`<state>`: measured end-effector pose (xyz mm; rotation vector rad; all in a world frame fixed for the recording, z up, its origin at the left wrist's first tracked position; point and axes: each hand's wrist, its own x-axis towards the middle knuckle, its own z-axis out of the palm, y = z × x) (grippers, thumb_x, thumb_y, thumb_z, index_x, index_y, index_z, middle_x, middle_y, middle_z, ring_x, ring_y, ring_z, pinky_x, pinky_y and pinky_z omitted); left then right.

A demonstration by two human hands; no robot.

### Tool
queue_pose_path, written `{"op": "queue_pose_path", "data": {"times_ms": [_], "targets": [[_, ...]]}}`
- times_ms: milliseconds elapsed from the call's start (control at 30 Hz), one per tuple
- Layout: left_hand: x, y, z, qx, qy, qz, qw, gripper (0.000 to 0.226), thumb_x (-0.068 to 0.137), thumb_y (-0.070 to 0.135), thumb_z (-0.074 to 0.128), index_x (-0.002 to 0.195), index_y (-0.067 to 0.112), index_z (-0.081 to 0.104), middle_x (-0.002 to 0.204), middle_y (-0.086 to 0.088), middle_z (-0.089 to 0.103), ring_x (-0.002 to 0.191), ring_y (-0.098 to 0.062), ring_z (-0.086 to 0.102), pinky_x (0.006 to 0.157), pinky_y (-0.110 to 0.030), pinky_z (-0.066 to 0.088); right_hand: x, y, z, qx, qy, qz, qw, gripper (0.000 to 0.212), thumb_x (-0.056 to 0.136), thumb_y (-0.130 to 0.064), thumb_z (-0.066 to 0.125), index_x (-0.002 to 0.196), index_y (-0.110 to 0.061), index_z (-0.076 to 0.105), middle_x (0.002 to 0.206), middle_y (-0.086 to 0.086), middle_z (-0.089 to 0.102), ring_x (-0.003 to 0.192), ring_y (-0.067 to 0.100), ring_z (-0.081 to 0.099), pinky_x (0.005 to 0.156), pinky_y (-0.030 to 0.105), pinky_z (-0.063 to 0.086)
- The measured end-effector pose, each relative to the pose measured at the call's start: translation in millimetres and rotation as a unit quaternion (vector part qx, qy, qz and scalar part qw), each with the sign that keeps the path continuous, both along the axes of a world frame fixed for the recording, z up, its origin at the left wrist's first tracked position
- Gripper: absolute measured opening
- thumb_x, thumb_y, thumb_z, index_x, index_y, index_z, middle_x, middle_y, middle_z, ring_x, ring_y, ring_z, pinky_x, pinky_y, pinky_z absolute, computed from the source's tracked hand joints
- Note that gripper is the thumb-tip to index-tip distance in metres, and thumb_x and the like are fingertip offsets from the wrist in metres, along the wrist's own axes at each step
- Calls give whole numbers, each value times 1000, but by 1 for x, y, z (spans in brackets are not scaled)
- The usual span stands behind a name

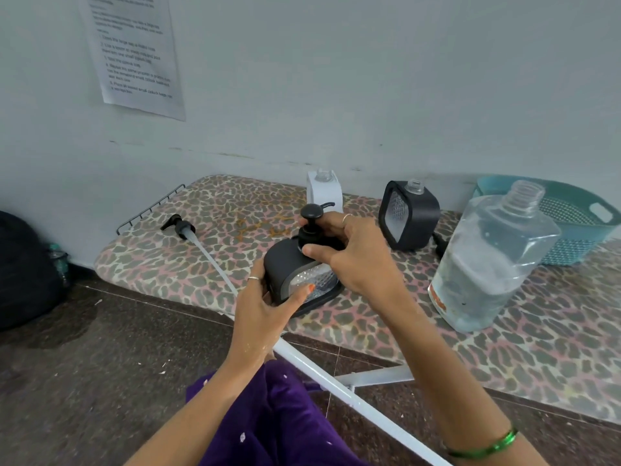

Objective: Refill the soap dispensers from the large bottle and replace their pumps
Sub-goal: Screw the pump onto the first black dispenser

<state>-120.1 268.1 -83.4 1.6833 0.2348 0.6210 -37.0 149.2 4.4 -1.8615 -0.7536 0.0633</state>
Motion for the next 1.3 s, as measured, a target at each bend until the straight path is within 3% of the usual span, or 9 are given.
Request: {"op": "queue_pose_path", "data": {"times_ms": [133,367,467,567,667,767,900,1100,1300], "targets": [[1,-1,1,5,1,15,1000,48,72,26,78,114,30,56,96,14,72,89,-3,69,73,-16,53,-12,3,-4,30,-18,-62,997,35,78,-9,77,111,-16,71,94,-14,69,89,-4,63,76,-1,42],[2,4,1,2,16,-7,1000,50,72,28,78,114,39,54,101,12,71,96,-6,68,79,-24,56,-11,2,-4,19,-23,-46,998,36,81,-19,75,116,-19,66,99,-16,66,91,-5,60,80,-1,42],[2,5,4,12,30,-7,999,51,73,31,79,113,47,51,104,16,70,100,-3,66,83,-26,55,-6,-7,-4,-16,-35,5,999,49,82,-32,73,126,-30,51,102,-31,51,91,-15,49,78,-4,36],[3,7,3,12,38,-5,999,51,74,28,81,113,43,52,108,12,69,102,-5,66,89,-33,54,9,-18,-4,-86,4,77,993,78,78,-41,73,144,-30,33,125,-23,41,114,-7,38,94,10,30],[6,10,1,6,38,-18,999,53,74,24,82,116,39,53,113,6,68,106,-8,65,91,-36,54,26,-25,-5,-139,4,127,982,76,80,-26,76,144,-31,34,142,-9,45,128,5,41,109,23,32],[7,12,3,-1,46,-37,998,51,77,15,78,115,38,52,113,5,68,106,-8,65,86,-26,55,35,-26,0,-162,-10,127,979,69,82,-13,74,140,-29,40,140,-3,49,129,11,44,107,21,31],[8,15,14,-5,83,-60,995,46,78,15,77,110,38,52,109,10,67,99,4,64,77,-11,51,44,-22,6,-258,-60,124,956,75,82,-19,74,145,-21,35,145,3,42,133,18,40,105,25,32],[11,25,32,8,135,-94,986,49,80,16,75,117,34,49,112,15,62,96,8,62,70,-7,50,44,-21,9,-277,-72,88,954,64,72,-26,82,129,-18,53,121,-2,58,109,16,55,91,29,46],[26,32,44,23,157,-104,982,49,80,18,75,120,29,51,110,13,64,89,12,64,66,-8,50,35,-31,11,-198,-92,12,976,53,68,-27,84,116,-18,64,98,-7,64,90,9,59,74,18,46]]}}
